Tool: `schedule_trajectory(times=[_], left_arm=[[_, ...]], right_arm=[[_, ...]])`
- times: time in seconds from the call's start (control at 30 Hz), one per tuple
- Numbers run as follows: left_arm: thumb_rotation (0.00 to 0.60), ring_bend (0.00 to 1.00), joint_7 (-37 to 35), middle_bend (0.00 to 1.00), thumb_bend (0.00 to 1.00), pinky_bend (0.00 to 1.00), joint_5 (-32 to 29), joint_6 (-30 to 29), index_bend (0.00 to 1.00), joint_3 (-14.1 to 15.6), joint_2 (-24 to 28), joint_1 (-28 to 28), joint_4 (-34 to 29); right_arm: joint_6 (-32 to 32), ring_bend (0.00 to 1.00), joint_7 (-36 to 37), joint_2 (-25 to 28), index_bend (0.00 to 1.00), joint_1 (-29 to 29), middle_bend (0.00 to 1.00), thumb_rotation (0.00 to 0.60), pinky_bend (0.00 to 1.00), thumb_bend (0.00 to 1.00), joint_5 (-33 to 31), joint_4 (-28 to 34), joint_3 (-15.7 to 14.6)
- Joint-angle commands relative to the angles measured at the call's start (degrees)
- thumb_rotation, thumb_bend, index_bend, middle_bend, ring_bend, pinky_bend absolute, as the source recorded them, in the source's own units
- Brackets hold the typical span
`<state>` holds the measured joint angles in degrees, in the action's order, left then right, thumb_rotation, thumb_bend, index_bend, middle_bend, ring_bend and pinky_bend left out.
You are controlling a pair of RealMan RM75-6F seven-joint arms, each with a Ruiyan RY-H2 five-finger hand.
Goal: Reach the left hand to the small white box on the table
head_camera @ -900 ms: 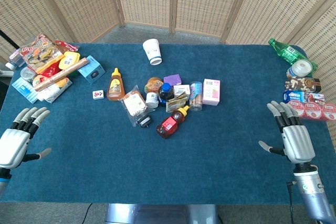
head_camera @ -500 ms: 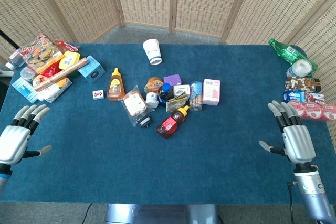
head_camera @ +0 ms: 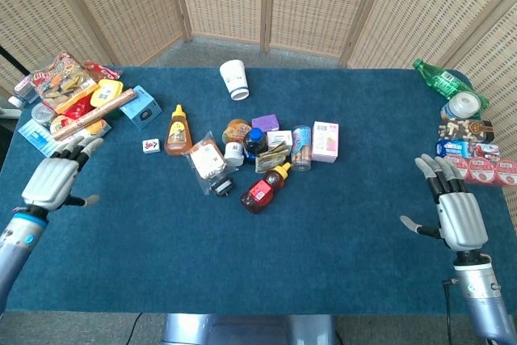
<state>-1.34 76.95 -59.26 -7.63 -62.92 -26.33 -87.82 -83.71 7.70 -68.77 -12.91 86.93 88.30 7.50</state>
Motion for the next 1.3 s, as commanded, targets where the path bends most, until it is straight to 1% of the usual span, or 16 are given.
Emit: schedule_trajectory(times=[0.03,0.3,0.5,0.77,1.13,1.3], left_arm=[[0.6,0.0,3.61,0.0,0.16,0.15,-3.8,4.39,0.0,-1.79,-1.74,-3.57,0.94],[0.6,0.0,12.16,0.0,0.16,0.15,-13.16,11.85,0.01,-3.34,-4.74,-9.81,2.8],[0.6,0.0,16.43,0.0,0.16,0.16,-19.68,14.74,0.01,-3.43,-7.72,-13.18,4.99],[0.6,0.0,20.33,0.0,0.15,0.16,-26.6,16.42,0.03,-3.17,-10.49,-16.65,8.21],[0.6,0.0,24.87,0.0,0.16,0.16,-36.14,19.16,0.04,-1.07,-13.92,-20.62,13.56],[0.6,0.0,26.01,0.0,0.15,0.16,-39.82,20.09,0.04,-0.84,-15.26,-22.57,15.67]], right_arm=[[0.06,0.0,0.06,0.0,0.0,-0.01,0.0,0.6,0.0,0.0,-0.03,-0.04,0.01],[0.14,0.0,0.5,0.07,0.0,0.0,0.0,0.6,0.0,0.0,-0.21,-0.12,0.1],[0.2,0.0,0.72,0.09,0.0,0.01,0.0,0.6,0.0,0.0,-0.36,-0.16,0.18],[0.32,0.0,0.96,0.1,0.0,-0.03,0.0,0.6,0.0,0.0,-0.46,-0.2,0.23],[0.44,0.0,1.37,0.12,0.0,-0.01,0.0,0.6,0.0,0.0,-0.72,-0.16,0.34],[0.45,0.0,1.41,0.12,0.0,-0.01,0.0,0.6,0.0,0.0,-0.67,-0.1,0.32]])
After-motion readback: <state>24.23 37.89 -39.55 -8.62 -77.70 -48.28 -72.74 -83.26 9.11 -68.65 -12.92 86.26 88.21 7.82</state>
